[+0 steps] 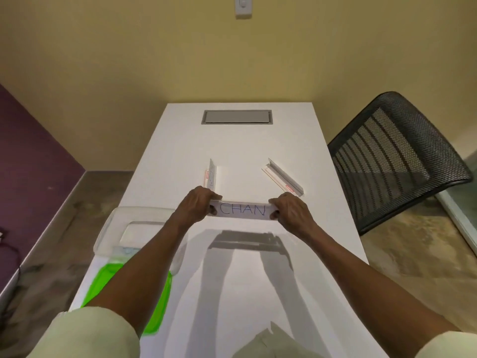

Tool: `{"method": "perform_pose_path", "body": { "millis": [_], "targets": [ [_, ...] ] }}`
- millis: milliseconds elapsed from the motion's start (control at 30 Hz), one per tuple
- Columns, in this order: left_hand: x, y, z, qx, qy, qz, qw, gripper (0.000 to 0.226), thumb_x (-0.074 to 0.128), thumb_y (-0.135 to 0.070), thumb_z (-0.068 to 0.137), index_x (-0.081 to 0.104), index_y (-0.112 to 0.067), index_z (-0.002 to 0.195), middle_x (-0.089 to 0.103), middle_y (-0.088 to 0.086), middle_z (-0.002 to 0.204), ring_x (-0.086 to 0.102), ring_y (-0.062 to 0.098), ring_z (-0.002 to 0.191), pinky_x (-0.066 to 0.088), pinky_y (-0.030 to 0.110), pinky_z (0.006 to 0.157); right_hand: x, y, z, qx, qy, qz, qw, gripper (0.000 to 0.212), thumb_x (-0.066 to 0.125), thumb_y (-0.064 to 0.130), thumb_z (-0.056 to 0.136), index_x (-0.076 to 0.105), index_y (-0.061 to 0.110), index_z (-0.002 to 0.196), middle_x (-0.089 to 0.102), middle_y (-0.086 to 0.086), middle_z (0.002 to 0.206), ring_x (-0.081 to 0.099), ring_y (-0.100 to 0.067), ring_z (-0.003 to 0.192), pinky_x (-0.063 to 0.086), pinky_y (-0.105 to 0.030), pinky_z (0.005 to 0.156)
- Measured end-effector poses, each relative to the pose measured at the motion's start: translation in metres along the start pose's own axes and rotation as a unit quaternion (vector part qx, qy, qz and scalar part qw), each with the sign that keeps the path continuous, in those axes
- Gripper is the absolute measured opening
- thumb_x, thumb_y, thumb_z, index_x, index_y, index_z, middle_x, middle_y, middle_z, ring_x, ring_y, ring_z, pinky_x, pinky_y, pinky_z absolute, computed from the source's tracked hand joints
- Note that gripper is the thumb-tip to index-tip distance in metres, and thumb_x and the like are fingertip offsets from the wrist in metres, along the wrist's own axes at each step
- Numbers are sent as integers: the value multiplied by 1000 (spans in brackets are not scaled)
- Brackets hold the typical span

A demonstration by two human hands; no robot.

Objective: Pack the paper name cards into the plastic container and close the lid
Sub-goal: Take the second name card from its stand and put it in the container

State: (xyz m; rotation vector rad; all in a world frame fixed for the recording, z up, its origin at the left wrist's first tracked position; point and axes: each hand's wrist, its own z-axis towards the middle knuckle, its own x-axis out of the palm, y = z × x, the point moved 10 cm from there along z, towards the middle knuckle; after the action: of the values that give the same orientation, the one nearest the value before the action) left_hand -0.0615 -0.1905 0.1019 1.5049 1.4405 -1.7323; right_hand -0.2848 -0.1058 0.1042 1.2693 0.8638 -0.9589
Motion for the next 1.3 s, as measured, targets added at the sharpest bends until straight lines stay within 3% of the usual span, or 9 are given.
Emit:
{"method": "perform_pose_path", "body": {
  "millis": [100, 300, 433, 667, 767, 867, 1100, 1300],
  "targets": [
    [-15, 20, -9, -14, 2, 0, 1000, 44, 69, -5, 77, 68, -15, 120, 70, 16, 115, 59, 30, 109, 49, 32, 88, 1, 27, 3, -22, -4, -6, 1000, 30, 65, 7, 81, 67, 8, 111, 70, -15, 92, 58, -34, 96, 48, -38, 71],
    [-37, 68, -22, -59, 1, -45, 997, 40, 67, -3, 77, 71, -17, 115, 75, 4, 104, 58, 21, 114, 38, 23, 81, 15, 70, 16, -24, 25, -23, 999, 27, 63, 16, 83, 65, 7, 109, 66, -17, 91, 56, -32, 97, 47, -39, 72],
    [-55, 94, -30, -70, -1, -41, 997, 44, 73, -4, 71, 72, -19, 112, 72, 6, 113, 60, 22, 113, 42, 25, 85, 21, 97, 25, -34, 28, -27, 999, 32, 66, 21, 83, 65, 13, 114, 65, -16, 95, 57, -32, 97, 46, -35, 71],
    [-80, 149, -45, -98, -19, -35, 994, 47, 67, 5, 74, 71, -17, 114, 71, 8, 113, 63, 19, 99, 43, 25, 78, 38, 150, 43, -51, 44, -33, 997, 20, 68, 26, 78, 68, 16, 96, 62, -13, 81, 56, -30, 88, 29, -28, 61],
    [-87, 173, -51, -111, -17, -44, 993, 47, 68, 8, 73, 71, -14, 114, 75, 6, 105, 66, 17, 99, 50, 27, 82, 48, 172, 50, -56, 54, -31, 997, 19, 68, 27, 77, 68, 15, 92, 61, -14, 80, 56, -31, 87, 29, -28, 61],
    [-92, 194, -60, -128, -17, -43, 991, 47, 72, 5, 71, 71, -15, 114, 77, 2, 97, 67, 13, 95, 48, 26, 78, 58, 190, 53, -60, 60, -22, 996, 22, 70, 29, 77, 69, 15, 93, 61, -14, 81, 57, -30, 86, 30, -27, 61],
    [-105, 227, -77, -141, -20, -2, 990, 58, 90, -17, 61, 70, -22, 115, 70, 2, 119, 64, 18, 108, 46, 23, 84, 78, 229, 61, -69, 75, 2, 995, 30, 73, 30, 77, 72, 13, 102, 67, -18, 87, 58, -31, 89, 32, -28, 64],
    [-114, 250, -85, -138, -23, 26, 990, 56, 89, -22, 64, 69, -23, 117, 70, 2, 120, 66, 19, 107, 50, 27, 85, 97, 257, 72, -72, 89, -8, 993, 22, 72, 31, 73, 62, 12, 71, 52, -7, 64, 56, -30, 75, 35, -29, 57]
  ]
}}
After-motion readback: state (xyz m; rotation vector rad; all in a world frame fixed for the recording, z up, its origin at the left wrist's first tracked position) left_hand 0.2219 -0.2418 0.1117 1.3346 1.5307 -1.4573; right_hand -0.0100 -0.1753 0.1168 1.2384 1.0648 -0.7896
